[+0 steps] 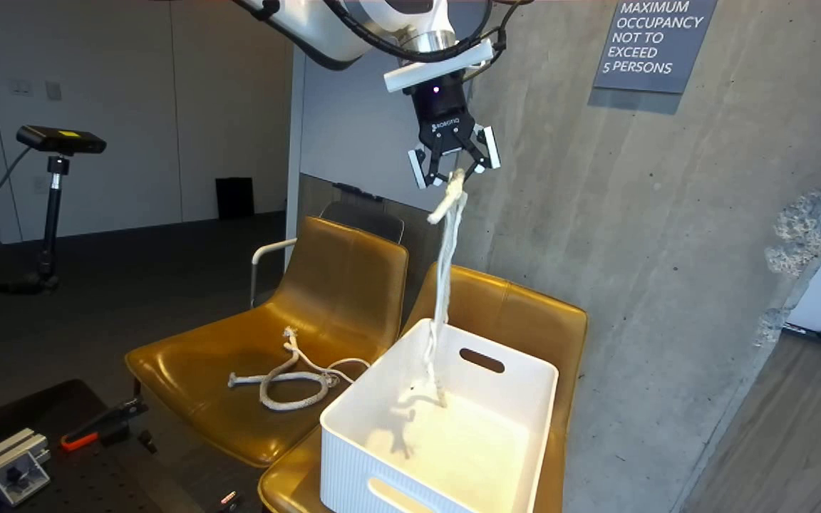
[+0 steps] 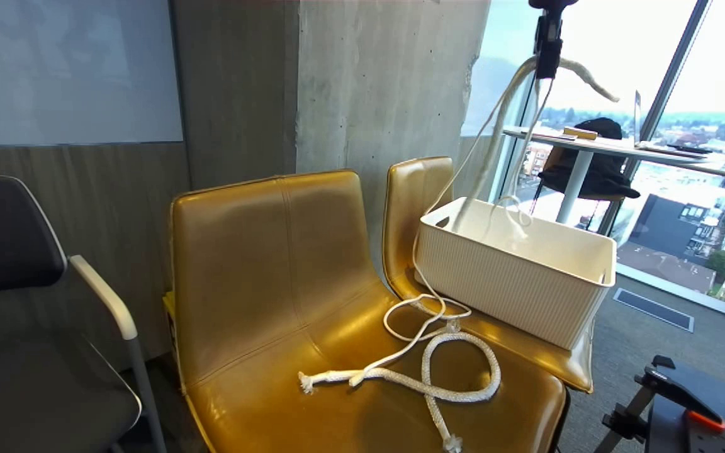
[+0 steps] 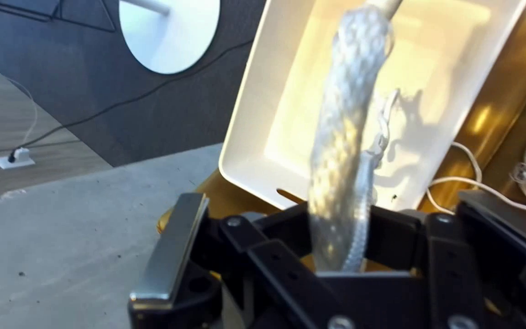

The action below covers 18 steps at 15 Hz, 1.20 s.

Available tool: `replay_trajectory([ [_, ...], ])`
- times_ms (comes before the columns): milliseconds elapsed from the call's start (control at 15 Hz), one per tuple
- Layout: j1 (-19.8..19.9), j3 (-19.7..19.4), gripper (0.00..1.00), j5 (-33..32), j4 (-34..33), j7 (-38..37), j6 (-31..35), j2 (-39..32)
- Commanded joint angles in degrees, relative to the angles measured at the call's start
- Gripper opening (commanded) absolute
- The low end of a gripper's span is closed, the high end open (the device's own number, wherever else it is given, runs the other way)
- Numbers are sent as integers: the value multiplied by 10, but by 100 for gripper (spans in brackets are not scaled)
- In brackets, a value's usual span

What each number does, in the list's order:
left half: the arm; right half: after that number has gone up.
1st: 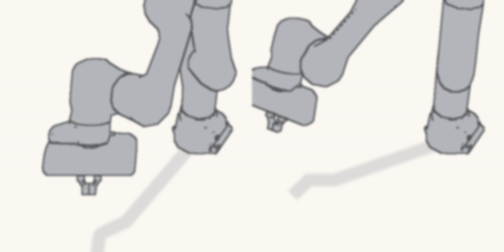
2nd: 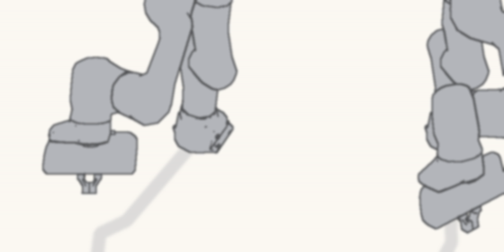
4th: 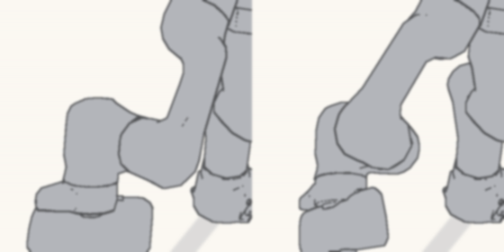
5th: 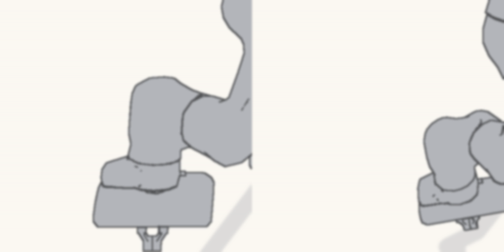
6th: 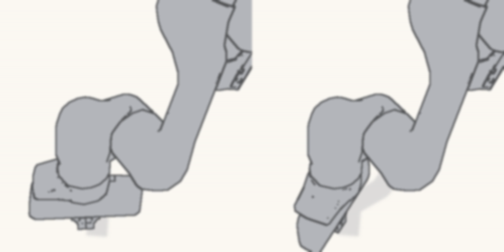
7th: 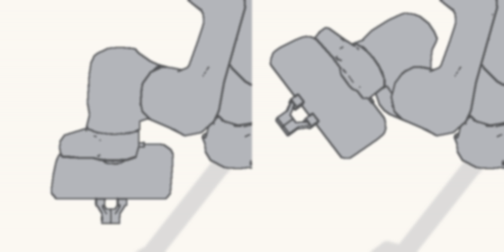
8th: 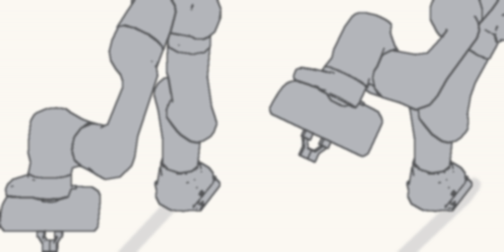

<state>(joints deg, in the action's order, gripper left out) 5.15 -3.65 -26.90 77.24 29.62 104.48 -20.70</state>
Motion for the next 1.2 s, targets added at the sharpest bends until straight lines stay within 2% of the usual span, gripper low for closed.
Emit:
replay_trajectory([
  [0, -16, -30, 0, -83, 40, -41, -77, 66],
  [200, -16, -22, 0, -130, 57, -46, -129, 79],
  [333, -17, -14, 0, -141, 99, -53, -133, 84],
  [733, -34, 17, 0, -126, 249, -109, -71, 42],
  [933, -37, 20, 0, -132, 277, -135, -37, 7],
  [1133, -38, 16, 0, -137, 270, -147, -18, -22],
])
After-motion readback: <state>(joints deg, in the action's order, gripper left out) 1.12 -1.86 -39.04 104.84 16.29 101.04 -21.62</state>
